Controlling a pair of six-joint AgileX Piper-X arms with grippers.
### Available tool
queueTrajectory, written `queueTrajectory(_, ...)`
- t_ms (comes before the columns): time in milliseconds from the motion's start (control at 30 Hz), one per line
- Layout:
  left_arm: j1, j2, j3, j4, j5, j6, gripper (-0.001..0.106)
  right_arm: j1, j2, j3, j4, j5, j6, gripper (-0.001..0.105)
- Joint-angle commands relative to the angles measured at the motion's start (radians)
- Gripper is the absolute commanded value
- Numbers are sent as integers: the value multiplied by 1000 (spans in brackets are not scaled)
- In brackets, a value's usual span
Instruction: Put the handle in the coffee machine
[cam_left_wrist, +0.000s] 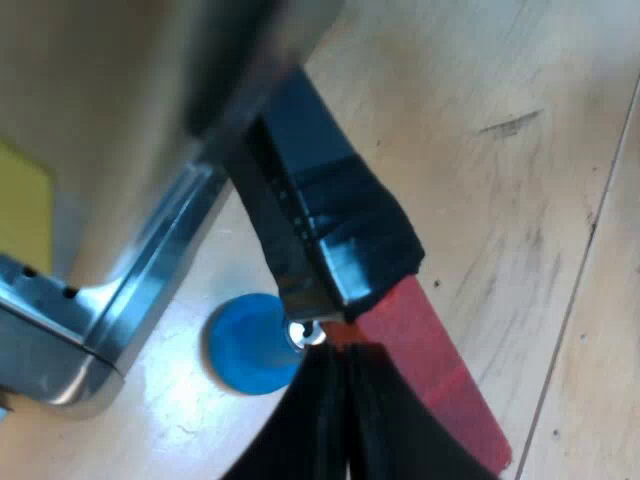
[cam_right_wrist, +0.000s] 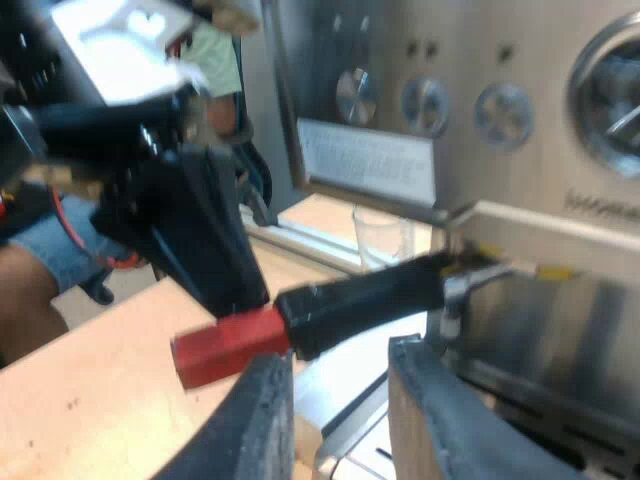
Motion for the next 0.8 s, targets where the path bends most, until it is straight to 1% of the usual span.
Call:
queueTrajectory(33,-19,-6,7,42,90,-20,0,0,-46,-5,54,0,0,27)
queueTrajectory(100,-19,-6,7,42,90,-22,0,0,-54,-5,88,0,0,27)
queueTrajectory(167,-19,-10,7,42,90,-29,0,0,-55,-7,131,0,0,34)
queueTrajectory(200,-19,-9,7,42,90,-29,0,0,-55,-8,139,0,0,38)
queueTrajectory(267,-19,-24,23,34,90,-31,0,0,-55,-8,167,0,0,54)
queueTrajectory(367,-19,-62,72,-10,90,-60,0,0,-55,-8,168,3,0,64)
queueTrajectory(400,-19,-68,79,-20,90,-65,0,0,-55,-8,168,4,0,65)
queueTrajectory(467,-19,-95,119,-73,90,-97,0,0,-55,-8,168,17,0,65)
queueTrajectory(533,-19,-112,137,-103,88,-130,0,0,-55,-8,168,17,0,64)
queueTrajectory(700,-19,-134,141,-120,88,-137,0,0,-55,-8,168,21,0,64)
queueTrajectory(767,-19,-140,141,-131,88,-162,0,0,-55,-8,168,31,0,64)
queueTrajectory(800,-19,-147,141,-152,88,-191,0,0,-55,-8,168,41,0,64)
